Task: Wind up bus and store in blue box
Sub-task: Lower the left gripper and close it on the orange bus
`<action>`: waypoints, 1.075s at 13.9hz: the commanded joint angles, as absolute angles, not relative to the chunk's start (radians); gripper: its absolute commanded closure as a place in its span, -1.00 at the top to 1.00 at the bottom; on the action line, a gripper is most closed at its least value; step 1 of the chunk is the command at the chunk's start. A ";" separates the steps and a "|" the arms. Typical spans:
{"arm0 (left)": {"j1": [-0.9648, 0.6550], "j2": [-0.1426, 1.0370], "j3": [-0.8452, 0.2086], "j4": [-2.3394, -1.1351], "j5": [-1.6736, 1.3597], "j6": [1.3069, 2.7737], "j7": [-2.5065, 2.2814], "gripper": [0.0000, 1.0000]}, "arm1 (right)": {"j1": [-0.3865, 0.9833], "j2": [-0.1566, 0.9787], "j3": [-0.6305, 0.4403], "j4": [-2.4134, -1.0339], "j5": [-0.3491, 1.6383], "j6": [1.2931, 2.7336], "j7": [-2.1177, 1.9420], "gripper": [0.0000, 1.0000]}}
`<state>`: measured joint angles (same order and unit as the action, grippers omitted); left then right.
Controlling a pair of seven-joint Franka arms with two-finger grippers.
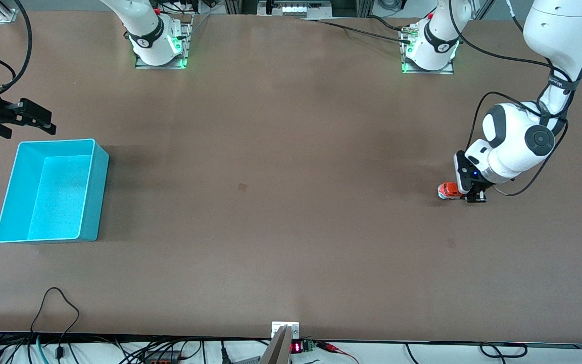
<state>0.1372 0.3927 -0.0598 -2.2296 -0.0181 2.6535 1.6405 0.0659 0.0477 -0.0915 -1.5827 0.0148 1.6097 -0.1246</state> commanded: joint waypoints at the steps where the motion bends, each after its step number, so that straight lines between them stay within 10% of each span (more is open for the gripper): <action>1: 0.147 0.397 -0.061 -2.237 -0.025 2.680 1.669 -0.20 | 0.057 0.049 -0.087 -1.572 0.034 1.601 -0.137 1.00; 15: 0.278 0.446 -0.060 -2.224 -0.025 2.649 1.759 -0.27 | 0.057 0.049 -0.087 -1.572 0.034 1.598 -0.137 1.00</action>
<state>0.2374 0.3951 -0.0590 -2.2279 -0.0181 2.6548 1.7082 0.0659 0.0477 -0.0916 -1.5827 0.0148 1.6097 -0.1245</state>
